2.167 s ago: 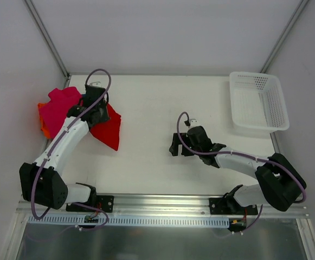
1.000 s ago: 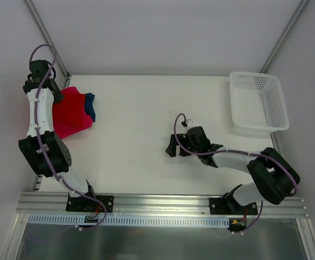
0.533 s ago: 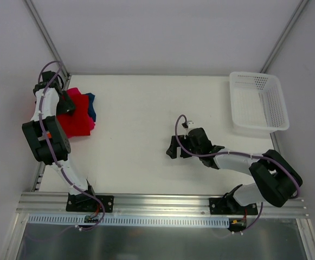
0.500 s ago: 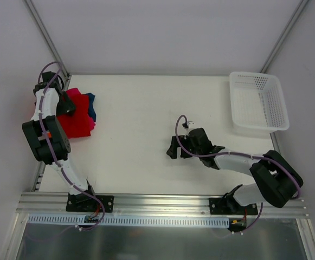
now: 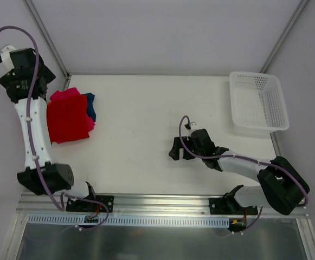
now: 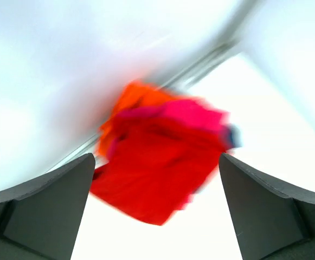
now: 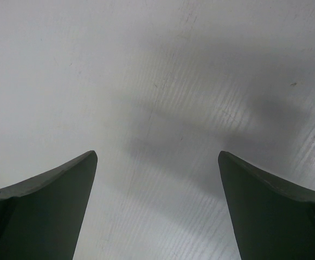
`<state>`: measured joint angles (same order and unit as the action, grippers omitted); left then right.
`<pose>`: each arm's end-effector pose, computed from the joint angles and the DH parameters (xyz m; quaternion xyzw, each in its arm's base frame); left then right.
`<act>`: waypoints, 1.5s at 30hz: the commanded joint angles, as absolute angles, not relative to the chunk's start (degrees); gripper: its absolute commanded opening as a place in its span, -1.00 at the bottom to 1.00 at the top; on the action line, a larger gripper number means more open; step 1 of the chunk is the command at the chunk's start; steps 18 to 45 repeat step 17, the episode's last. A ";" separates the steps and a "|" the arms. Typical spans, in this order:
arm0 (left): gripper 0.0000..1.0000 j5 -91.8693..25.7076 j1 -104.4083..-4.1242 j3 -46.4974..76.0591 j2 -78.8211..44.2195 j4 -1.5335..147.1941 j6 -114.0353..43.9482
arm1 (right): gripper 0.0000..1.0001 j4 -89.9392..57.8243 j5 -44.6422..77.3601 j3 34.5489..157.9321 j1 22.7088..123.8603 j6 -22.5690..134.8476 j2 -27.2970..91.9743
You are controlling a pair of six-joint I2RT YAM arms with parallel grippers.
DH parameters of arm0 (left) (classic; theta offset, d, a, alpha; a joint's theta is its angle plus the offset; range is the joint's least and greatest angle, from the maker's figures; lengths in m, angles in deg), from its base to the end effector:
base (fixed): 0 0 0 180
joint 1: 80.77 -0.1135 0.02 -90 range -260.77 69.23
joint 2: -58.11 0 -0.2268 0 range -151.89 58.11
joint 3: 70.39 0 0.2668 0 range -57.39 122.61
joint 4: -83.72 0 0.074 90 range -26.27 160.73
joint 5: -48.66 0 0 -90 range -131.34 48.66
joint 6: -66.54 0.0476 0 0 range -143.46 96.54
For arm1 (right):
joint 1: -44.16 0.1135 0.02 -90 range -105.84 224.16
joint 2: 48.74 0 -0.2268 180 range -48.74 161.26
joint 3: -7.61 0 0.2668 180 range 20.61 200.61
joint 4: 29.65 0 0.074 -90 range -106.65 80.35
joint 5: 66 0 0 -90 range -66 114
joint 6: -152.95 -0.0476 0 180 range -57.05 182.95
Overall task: Fold and stack the t-shirts
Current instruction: Neatly place the folded tshirt to the corner
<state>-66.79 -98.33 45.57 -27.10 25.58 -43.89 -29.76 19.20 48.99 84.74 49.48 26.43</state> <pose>0.3125 0.1203 0.4221 -0.3795 0.7508 0.1755 0.5114 0.2137 0.1882 0.1170 -0.2257 0.8517 0.2471 0.4033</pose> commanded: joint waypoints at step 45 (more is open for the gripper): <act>0.98 -57.43 -59.67 4.50 13.37 32.76 -50.62 | 0.99 1.35 41.56 66.21 90.12 53.20 -3.73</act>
